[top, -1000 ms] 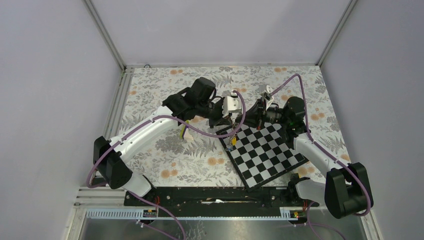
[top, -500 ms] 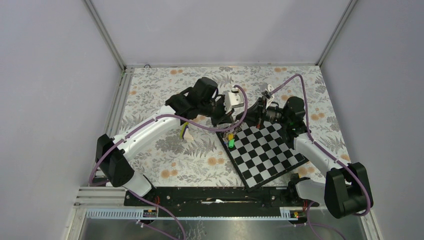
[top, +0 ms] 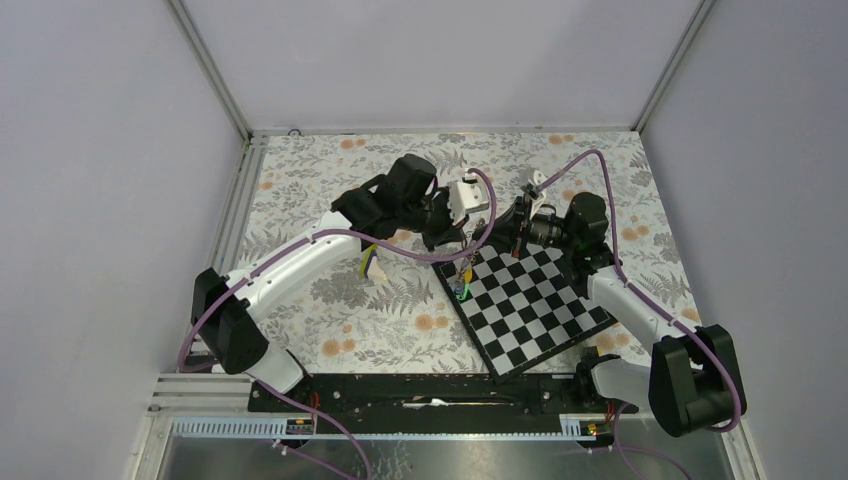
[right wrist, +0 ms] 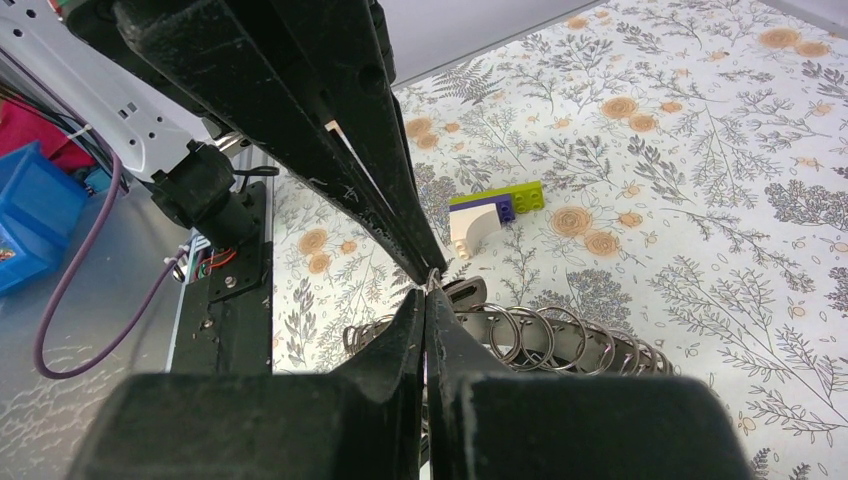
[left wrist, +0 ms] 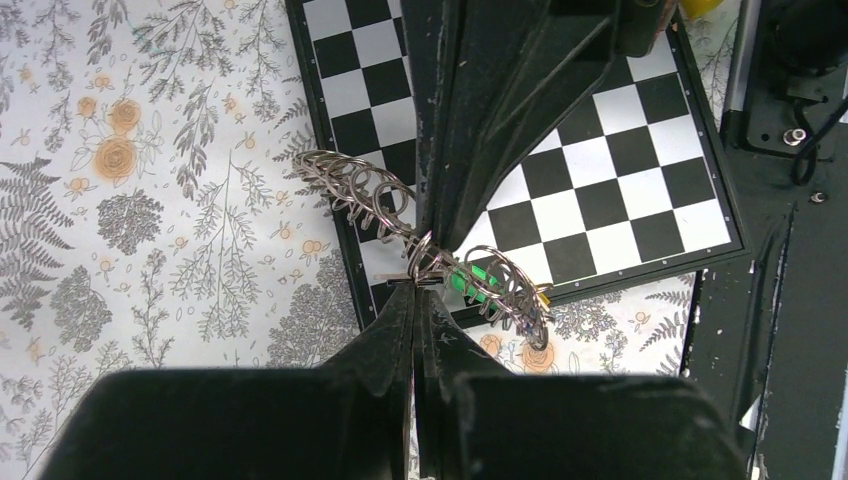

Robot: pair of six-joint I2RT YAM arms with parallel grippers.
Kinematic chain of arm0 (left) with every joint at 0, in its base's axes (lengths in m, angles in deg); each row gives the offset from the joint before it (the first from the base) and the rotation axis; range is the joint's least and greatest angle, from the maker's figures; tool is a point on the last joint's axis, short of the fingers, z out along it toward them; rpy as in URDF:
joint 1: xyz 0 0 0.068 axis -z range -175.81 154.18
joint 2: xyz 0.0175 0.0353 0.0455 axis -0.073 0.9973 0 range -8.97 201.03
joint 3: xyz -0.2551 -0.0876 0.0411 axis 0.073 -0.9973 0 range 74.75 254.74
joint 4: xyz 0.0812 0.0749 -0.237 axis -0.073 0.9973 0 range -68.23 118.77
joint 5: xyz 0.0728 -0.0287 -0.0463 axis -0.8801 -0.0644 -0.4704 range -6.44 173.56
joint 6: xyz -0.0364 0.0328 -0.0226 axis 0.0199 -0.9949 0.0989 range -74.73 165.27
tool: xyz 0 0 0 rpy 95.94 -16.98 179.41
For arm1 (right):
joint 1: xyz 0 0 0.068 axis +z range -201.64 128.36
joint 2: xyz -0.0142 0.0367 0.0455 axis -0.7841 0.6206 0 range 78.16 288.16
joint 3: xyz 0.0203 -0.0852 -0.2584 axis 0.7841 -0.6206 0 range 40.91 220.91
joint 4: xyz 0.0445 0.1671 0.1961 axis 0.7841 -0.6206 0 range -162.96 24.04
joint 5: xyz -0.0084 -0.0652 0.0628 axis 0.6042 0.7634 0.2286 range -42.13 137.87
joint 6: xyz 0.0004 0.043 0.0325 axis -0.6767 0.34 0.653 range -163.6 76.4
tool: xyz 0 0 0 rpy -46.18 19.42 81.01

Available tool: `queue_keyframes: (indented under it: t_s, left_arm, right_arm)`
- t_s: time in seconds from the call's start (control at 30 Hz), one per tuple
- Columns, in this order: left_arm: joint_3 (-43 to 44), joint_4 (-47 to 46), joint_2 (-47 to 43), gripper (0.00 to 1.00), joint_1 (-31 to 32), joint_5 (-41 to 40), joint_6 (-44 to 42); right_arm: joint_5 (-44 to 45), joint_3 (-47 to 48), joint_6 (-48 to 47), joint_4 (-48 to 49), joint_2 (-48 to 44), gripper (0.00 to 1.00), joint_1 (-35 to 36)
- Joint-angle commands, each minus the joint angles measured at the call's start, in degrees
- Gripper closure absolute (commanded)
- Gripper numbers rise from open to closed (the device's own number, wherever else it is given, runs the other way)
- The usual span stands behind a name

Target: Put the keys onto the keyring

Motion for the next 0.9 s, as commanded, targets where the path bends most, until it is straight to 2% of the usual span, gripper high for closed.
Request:
queue_keyframes:
  t_s: [0.0, 0.27, 0.53, 0.6, 0.73, 0.87]
  left_arm:
    - [0.86, -2.87, -2.44, 1.0, 0.25, -3.7, -0.88]
    - [1.27, -2.58, -3.22, 1.0, 0.25, -6.43, -2.69]
    - [1.09, -1.62, -4.82, 1.0, 0.19, -8.14, -5.62]
    - [0.84, -1.79, -5.12, 1.0, 0.17, -8.31, -6.17]
    - [0.61, -2.55, -5.33, 1.0, 0.17, -9.7, -7.3]
    - [1.08, -2.61, -5.27, 1.0, -0.28, -12.31, -9.55]
  right_arm:
    - [-0.45, 1.35, -0.63, 2.1, -1.24, 1.0, -0.16]
    - [-0.69, 1.51, -1.42, 0.89, -1.04, 1.0, -0.16]
    - [2.73, 1.86, -2.13, -1.82, 0.55, 0.99, -0.08]
    - [3.23, 1.89, -1.98, -1.94, 0.95, 0.93, -0.08]
    - [3.69, 1.84, -1.53, -1.8, 1.21, 0.72, -0.08]
    - [5.07, 2.18, -3.43, -3.33, -0.12, 0.58, -0.08]
